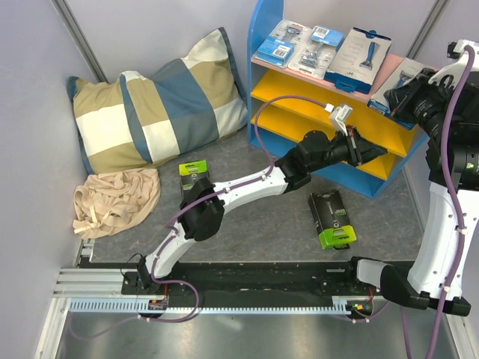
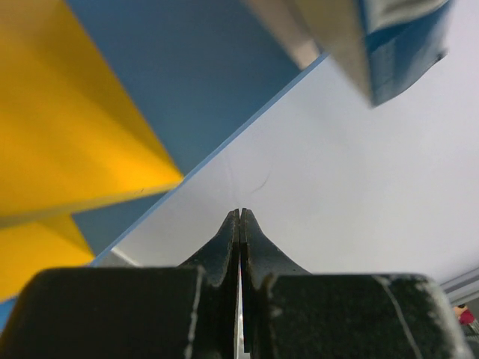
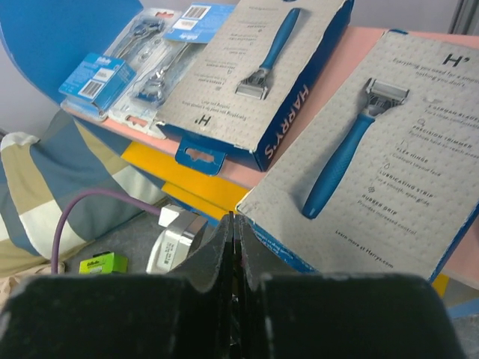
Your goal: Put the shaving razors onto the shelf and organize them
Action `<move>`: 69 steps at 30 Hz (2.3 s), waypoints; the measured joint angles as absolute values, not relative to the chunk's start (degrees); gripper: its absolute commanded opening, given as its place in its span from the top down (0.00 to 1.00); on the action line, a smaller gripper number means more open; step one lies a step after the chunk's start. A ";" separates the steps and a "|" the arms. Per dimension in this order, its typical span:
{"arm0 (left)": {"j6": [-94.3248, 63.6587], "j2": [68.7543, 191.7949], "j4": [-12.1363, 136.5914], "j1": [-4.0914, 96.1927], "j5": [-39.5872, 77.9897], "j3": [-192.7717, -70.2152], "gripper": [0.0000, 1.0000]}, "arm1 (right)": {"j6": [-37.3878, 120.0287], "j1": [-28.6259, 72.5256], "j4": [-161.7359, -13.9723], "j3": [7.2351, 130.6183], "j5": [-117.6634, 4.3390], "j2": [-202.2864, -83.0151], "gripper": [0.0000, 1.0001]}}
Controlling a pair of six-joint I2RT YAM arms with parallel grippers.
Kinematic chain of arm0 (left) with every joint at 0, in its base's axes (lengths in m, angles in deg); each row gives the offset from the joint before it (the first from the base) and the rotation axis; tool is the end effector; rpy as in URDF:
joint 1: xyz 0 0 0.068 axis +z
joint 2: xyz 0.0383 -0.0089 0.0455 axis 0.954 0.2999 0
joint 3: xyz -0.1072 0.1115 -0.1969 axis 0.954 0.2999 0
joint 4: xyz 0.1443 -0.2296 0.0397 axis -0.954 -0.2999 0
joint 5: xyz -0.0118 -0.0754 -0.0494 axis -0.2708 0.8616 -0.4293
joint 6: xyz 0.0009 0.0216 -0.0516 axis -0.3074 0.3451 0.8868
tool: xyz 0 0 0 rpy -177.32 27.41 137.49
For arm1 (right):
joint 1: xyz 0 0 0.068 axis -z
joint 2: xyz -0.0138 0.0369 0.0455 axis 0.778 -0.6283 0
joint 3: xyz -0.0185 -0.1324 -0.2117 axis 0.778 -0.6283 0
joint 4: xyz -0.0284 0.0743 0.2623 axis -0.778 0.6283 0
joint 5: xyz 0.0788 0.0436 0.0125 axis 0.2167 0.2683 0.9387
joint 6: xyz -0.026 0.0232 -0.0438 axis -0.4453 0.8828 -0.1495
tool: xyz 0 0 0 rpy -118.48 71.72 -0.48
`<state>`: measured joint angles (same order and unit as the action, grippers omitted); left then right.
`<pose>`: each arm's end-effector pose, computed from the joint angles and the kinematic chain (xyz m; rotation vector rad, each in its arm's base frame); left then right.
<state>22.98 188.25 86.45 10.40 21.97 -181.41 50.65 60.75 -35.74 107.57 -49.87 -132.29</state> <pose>0.2544 -0.4972 0.3257 0.3566 1.5079 -1.7453 0.1953 -0.0235 0.5446 0.2039 1.7228 0.3010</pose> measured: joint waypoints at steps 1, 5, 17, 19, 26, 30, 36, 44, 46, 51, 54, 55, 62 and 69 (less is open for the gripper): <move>22.74 187.68 86.98 10.40 22.01 -179.48 0.98 | 50.58 60.75 -35.61 107.00 -49.39 -131.92 0.92; 21.45 184.08 88.66 10.40 21.86 -171.57 0.98 | 50.14 60.75 -34.93 105.74 -47.48 -130.50 0.93; 18.15 172.34 93.14 10.68 19.37 -160.93 0.98 | 49.45 60.75 -33.73 99.07 -43.18 -124.16 0.93; 17.95 171.33 93.31 10.95 18.71 -160.05 0.98 | 49.31 60.75 -33.67 97.47 -43.13 -123.98 0.93; 17.51 168.99 93.20 12.61 17.35 -156.18 0.98 | 48.94 60.75 -33.42 94.06 -45.43 -126.28 0.93; 17.47 167.42 93.18 13.68 16.85 -153.71 0.98 | 48.37 60.75 -33.49 94.02 -48.34 -128.33 0.93; 17.38 165.74 93.31 14.66 16.57 -151.68 0.98 | 47.94 60.75 -33.49 94.04 -51.48 -130.43 0.93; 16.86 163.31 93.27 15.30 15.98 -148.47 0.98 | 47.13 60.75 -33.49 94.04 -54.26 -133.12 0.93; 16.75 162.79 93.34 15.51 15.91 -147.92 0.98 | 47.04 60.73 -33.49 94.20 -54.78 -133.34 0.93; 16.48 161.74 93.40 16.32 15.69 -146.04 0.98 | 46.52 60.75 -33.51 95.11 -55.86 -133.45 0.93; 15.74 160.75 93.07 16.74 15.56 -144.56 0.96 | 46.39 60.75 -33.53 95.35 -55.75 -133.45 0.93; 15.35 160.23 92.83 16.89 15.54 -143.97 0.94 | 46.36 60.75 -33.49 95.35 -55.51 -133.42 0.93; 12.20 153.17 90.25 18.49 15.58 -137.58 0.67 | 46.25 60.53 -34.12 92.97 -50.83 -131.68 0.93; 9.91 147.84 85.58 21.81 17.60 -132.71 0.38 | 46.30 58.04 -35.74 86.50 -47.27 -128.42 0.92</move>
